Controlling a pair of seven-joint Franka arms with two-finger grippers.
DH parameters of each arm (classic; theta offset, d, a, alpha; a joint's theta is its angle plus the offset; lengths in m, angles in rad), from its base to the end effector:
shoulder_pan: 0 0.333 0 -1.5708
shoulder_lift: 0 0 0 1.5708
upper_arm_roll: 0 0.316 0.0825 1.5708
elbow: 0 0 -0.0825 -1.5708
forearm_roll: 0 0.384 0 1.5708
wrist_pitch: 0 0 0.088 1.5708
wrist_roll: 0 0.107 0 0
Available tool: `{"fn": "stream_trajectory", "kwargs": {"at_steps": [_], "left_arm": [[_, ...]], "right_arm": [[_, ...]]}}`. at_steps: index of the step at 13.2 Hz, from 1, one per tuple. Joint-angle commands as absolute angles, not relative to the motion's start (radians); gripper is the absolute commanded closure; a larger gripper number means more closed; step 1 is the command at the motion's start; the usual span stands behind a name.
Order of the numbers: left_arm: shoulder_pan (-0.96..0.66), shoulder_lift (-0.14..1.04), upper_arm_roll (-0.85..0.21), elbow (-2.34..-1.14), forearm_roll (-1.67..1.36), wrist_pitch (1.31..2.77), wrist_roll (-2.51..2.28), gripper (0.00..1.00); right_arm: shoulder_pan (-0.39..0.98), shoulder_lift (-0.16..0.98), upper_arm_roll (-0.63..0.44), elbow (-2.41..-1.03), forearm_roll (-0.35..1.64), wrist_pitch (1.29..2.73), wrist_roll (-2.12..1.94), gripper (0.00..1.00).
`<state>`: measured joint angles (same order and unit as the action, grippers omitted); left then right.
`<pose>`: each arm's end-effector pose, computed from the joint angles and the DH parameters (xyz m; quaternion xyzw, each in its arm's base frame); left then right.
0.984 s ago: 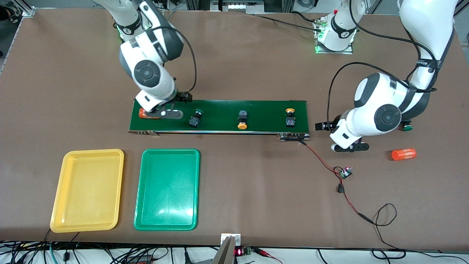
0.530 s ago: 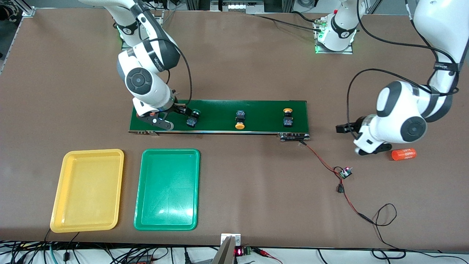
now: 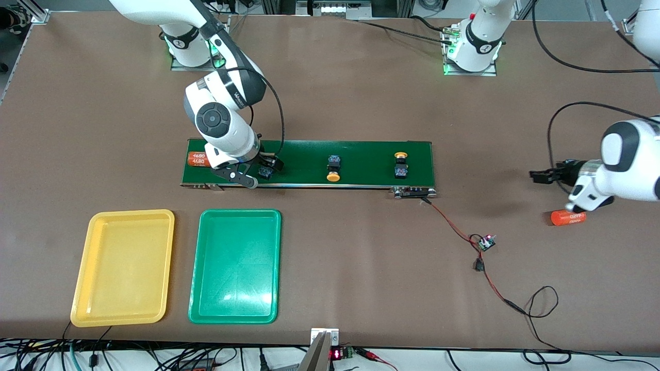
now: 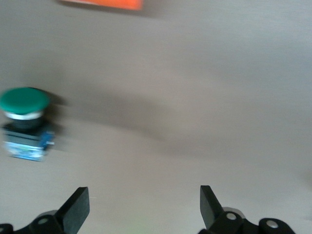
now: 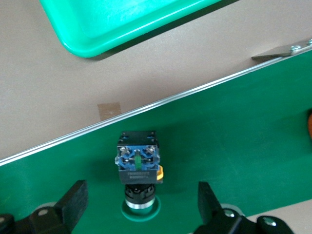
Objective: Sort buttons by color to trays
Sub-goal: 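Grasp the button with the right gripper while the left gripper reaches the cylinder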
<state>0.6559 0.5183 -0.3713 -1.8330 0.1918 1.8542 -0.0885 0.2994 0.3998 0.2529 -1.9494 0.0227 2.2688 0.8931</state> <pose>0.5586 0.1885 0.2365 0.9648 0.1353 -0.2231 0.0316 0.5223 0.3155 0.2747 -0.9806 0.1844 0.0637 0.0205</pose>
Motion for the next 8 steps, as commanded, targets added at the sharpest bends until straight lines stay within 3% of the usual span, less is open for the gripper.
{"fn": "stream_trajectory", "kwargs": {"at_steps": [1,3,8], "left_arm": [[0.739,0.508,-0.391,-1.818,0.283,1.871,0.033,0.0],[0.784,0.499,-0.393,-1.819,0.325,1.943,0.113,0.0],[0.816,0.506,-0.391,-1.867,0.327,2.098,0.172,0.0]], "right_arm": [[0.301,0.416,0.255,-1.947,0.017,2.29,0.897,0.0],[0.299,0.425,0.255,-1.948,-0.008,2.301,0.897,0.0],[0.293,0.445,0.25,-1.948,-0.034,2.304,0.882,0.32]]}}
